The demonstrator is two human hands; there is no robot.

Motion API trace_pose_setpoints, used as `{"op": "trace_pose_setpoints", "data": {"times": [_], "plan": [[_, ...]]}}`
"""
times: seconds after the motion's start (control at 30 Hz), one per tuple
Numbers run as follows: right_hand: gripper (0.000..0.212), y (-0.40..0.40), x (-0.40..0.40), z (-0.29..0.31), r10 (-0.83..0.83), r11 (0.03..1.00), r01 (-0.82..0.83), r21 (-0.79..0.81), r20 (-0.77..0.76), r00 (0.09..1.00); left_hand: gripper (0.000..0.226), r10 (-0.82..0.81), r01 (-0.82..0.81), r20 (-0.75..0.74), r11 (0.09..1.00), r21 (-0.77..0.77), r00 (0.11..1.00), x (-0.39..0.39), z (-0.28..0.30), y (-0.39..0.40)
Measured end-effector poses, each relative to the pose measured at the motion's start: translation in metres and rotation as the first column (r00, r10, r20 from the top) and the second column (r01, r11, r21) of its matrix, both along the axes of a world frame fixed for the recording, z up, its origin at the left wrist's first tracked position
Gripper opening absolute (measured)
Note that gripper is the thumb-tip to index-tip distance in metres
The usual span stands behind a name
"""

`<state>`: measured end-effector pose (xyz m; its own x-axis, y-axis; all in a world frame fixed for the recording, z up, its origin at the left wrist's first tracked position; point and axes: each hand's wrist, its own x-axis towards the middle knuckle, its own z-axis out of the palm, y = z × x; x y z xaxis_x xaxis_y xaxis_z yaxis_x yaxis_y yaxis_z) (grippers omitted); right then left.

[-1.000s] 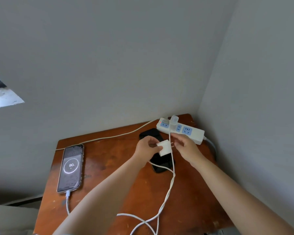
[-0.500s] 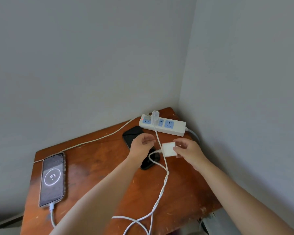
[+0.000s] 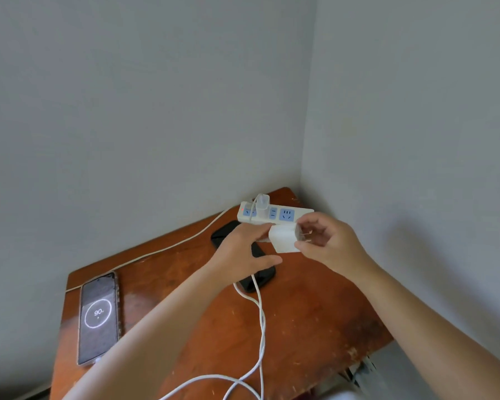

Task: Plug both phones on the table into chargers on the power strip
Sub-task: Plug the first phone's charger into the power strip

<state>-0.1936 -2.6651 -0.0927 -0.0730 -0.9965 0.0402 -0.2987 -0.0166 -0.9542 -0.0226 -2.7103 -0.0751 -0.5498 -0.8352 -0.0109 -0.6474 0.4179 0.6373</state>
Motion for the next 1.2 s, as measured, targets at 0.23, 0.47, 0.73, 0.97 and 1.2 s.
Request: {"op": "trace_pose_setpoints", "data": {"times": [0.23,0.47,0.73,0.97,1.2], "plan": [[0.04,0.008,-0.007,-0.004,0.03,0.999,-0.031,-0.018,-0.037,0.999,0.045,-0.016,0.018,-0.083,1.0,0.025,0.996,-0.011,-0.003,-0.003],[0.033,0.017,-0.02,-0.017,-0.025,1.0,0.022,-0.021,-0.143,0.989,0.035,-0.102,0.127,0.099,0.947,-0.297,0.99,-0.014,-0.016,-0.003],[0.02,0.016,-0.011,-0.03,-0.066,0.994,0.083,0.074,-0.203,0.977,0.035,0.37,-0.48,-0.394,0.847,-0.227,0.841,0.023,0.004,0.012],[0.029,-0.016,0.033,-0.035,0.154,0.953,-0.096,0.287,-0.188,0.97,0.031,0.662,-0.671,-0.127,0.74,-0.045,0.739,0.071,-0.035,0.0],[0.037,-0.032,0.067,-0.048,0.292,0.865,-0.23,0.446,-0.075,0.953,0.03,0.916,-0.901,-0.259,0.368,0.231,0.307,0.1,-0.044,0.002]]}}
